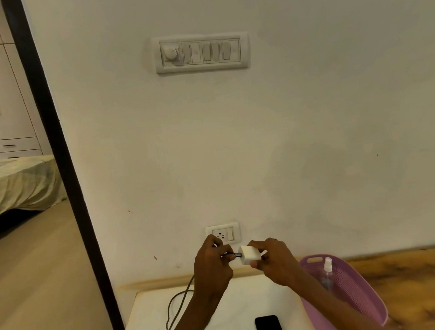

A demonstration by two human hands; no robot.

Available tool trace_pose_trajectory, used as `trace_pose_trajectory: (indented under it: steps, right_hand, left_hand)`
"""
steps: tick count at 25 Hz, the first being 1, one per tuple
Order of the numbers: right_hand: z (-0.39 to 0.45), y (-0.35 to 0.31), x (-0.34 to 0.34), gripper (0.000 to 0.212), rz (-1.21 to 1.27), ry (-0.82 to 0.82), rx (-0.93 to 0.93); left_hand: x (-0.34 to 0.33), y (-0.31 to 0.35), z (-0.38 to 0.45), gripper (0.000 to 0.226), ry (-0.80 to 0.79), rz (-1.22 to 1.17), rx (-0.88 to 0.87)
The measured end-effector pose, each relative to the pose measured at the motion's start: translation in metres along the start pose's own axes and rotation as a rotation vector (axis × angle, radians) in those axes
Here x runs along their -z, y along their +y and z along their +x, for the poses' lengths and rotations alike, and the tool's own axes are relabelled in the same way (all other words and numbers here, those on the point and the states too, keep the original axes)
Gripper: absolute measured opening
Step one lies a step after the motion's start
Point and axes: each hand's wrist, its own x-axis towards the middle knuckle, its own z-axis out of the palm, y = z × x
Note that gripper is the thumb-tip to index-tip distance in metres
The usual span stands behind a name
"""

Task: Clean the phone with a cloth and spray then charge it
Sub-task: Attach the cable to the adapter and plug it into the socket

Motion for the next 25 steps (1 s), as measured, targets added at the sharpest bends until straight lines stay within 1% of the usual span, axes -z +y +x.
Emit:
trace_pose_trajectory:
  steps: [3, 5, 6, 7, 8, 10, 11, 12, 14, 16, 18, 21, 25]
  right_hand:
    - [0.005, 0.006, -0.002, 0.042, -0.054, -0.017, 0.009]
    - [0.01, 0.011, -0.006, 0.043, -0.06, -0.032, 0.013]
    - [0.014, 0.014, -0.009, 0.044, -0.065, -0.034, 0.025]
    - [0.017, 0.017, -0.014, 0.046, -0.067, -0.031, 0.039]
    - [0.019, 0.02, -0.018, 0.048, -0.068, -0.028, 0.052]
    - [0.022, 0.028, -0.027, 0.052, -0.049, -0.037, 0.075]
    - [0.022, 0.033, -0.031, 0.054, -0.041, -0.049, 0.085]
    - [0.02, 0.037, -0.035, 0.056, -0.04, -0.063, 0.095]
    - [0.019, 0.046, -0.042, 0.063, 0.0, -0.08, 0.082]
    - [0.016, 0.057, -0.049, 0.068, 0.077, -0.06, 0.007]
    - [0.012, 0.071, -0.057, 0.063, 0.046, -0.019, -0.054]
    - [0.005, 0.097, -0.076, 0.055, 0.019, -0.117, -0.153]
    - [0.004, 0.134, -0.113, 0.053, -0.049, -0.233, -0.23]
  left_hand:
    - [-0.009, -0.005, -0.003, 0.008, -0.032, 0.018, 0.069]
    - [-0.014, -0.008, -0.004, 0.004, -0.087, -0.011, 0.177]
    - [-0.016, -0.01, -0.002, 0.007, -0.124, -0.031, 0.256]
    - [-0.017, -0.011, -0.001, 0.017, -0.187, -0.062, 0.345]
    - [-0.019, -0.013, 0.001, 0.029, -0.275, -0.141, 0.443]
    - [-0.025, -0.016, 0.004, 0.044, -0.465, -0.449, 0.612]
    - [-0.029, -0.018, 0.003, 0.045, -0.538, -0.583, 0.655]
    - [-0.035, -0.022, 0.001, 0.041, -0.578, -0.669, 0.674]
    - [-0.048, -0.031, -0.005, 0.029, -0.548, -0.784, 0.733]
    - [-0.061, -0.043, -0.011, 0.023, -0.455, -0.884, 0.854]
    - [-0.072, -0.058, -0.01, 0.022, -0.334, -0.995, 0.994]
    - [-0.082, -0.082, 0.006, 0.014, -0.165, -1.109, 1.106]
    - [-0.103, -0.11, 0.032, 0.017, -0.035, -1.096, 1.132]
